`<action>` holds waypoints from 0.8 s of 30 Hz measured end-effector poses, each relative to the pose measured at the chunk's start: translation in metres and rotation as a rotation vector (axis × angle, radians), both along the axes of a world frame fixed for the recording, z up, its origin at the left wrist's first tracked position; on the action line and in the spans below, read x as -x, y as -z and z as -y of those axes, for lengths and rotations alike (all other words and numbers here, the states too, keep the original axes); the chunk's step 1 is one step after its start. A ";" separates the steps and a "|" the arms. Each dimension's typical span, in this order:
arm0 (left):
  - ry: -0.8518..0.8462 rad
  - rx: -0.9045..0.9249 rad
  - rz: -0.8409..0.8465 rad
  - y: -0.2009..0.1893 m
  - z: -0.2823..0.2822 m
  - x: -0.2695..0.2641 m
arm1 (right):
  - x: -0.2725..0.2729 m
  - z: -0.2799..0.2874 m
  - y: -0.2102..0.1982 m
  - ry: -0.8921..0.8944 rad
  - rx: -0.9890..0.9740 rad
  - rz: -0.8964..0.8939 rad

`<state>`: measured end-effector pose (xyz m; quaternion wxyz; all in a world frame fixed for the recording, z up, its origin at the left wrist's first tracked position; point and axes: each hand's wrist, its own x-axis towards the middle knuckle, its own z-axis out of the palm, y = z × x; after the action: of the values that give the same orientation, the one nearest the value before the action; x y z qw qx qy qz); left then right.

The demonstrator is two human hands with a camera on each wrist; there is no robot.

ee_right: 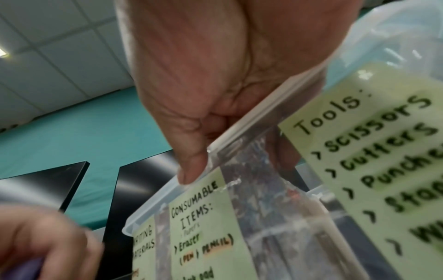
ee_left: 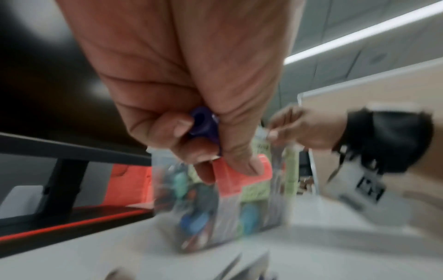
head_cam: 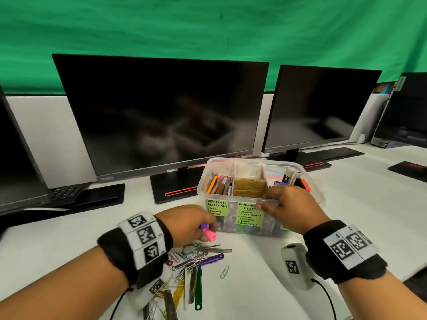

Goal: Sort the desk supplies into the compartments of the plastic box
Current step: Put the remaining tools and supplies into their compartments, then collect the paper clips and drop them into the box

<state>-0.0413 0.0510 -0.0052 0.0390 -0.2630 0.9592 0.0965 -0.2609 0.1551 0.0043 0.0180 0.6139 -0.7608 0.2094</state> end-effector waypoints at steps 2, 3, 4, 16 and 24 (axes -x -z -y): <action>0.056 -0.073 -0.110 -0.019 -0.009 -0.004 | -0.003 0.003 0.001 -0.005 0.017 -0.002; 0.069 -0.095 -0.198 -0.029 -0.012 -0.004 | -0.004 0.005 0.002 -0.005 0.024 -0.005; 0.071 -0.091 -0.287 -0.036 -0.013 -0.002 | -0.006 0.006 0.003 -0.005 0.030 -0.013; -0.110 0.032 -0.393 -0.026 0.010 0.081 | -0.020 0.012 0.000 0.014 0.024 0.018; -0.134 0.083 -0.448 -0.039 0.014 0.038 | -0.019 0.012 0.001 0.043 -0.004 0.031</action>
<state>-0.0793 0.0373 0.0341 -0.1923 -0.2995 0.9274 0.1153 -0.2415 0.1433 0.0034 0.0094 0.5942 -0.7745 0.2168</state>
